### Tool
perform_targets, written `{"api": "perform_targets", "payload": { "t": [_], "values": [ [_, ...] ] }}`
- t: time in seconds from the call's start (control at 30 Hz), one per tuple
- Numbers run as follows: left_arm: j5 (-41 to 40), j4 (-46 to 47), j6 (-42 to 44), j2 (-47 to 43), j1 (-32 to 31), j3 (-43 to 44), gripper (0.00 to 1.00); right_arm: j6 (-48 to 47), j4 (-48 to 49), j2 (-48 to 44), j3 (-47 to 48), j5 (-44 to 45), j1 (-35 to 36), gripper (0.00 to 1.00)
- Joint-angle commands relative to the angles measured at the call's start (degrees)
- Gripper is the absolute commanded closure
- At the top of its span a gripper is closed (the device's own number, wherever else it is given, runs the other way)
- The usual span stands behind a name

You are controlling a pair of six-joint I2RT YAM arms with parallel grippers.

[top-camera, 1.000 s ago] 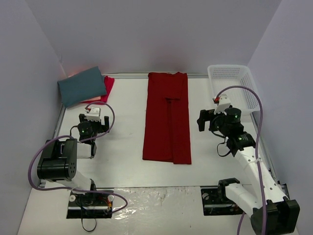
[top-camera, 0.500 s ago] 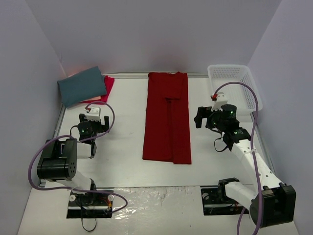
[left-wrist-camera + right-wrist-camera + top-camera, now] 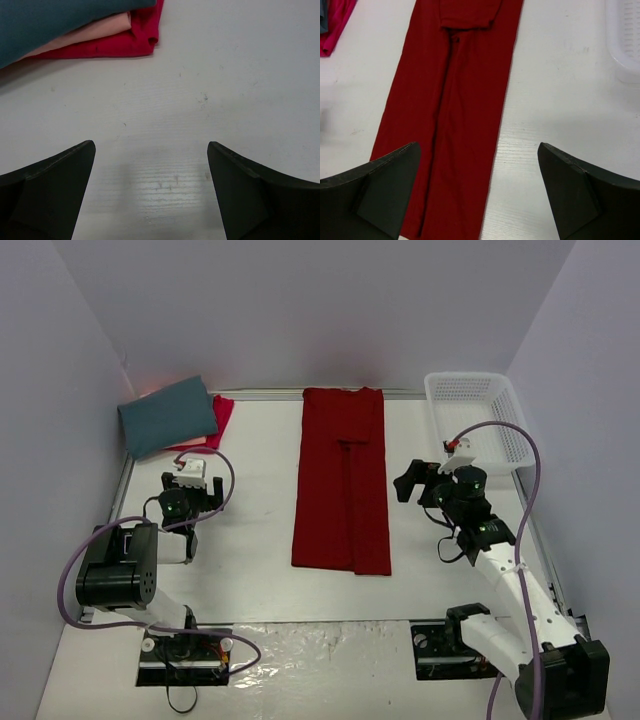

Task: Fold and stack the t-shirts
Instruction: Rotate the tshirt 90 degrees

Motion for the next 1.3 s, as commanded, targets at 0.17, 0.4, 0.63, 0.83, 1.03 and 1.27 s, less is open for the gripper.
{"api": "perform_targets", "payload": {
  "t": [0.17,0.4,0.63,0.83,1.03,1.27],
  "values": [
    [0.2,3.0,0.3,-0.5,0.1,0.9,0.06,6.0,3.9,-5.2,0.4,8.8,2.2,0.00],
    [0.2,3.0,0.4,-0.4,0.1,1.0,0.06,10.3,6.8,-0.6,0.0,15.9,2.4,0.00],
    [0.1,3.0,0.3,-0.4,0.0,1.0,0.06,7.5,4.0,5.2,4.1,16.7,2.7,0.00],
    [0.2,3.0,0.3,-0.4,0.1,0.9,0.06,7.6,4.5,8.9,4.7,12.5,2.8,0.00],
    [0.2,3.0,0.3,-0.4,0.0,1.0,0.06,8.3,3.5,10.6,4.9,8.8,3.0,0.00],
    [-3.3,1.8,-0.8,-0.5,0.0,1.3,0.06,9.0,4.9,12.6,4.9,8.8,3.1,0.00]
  ]
}}
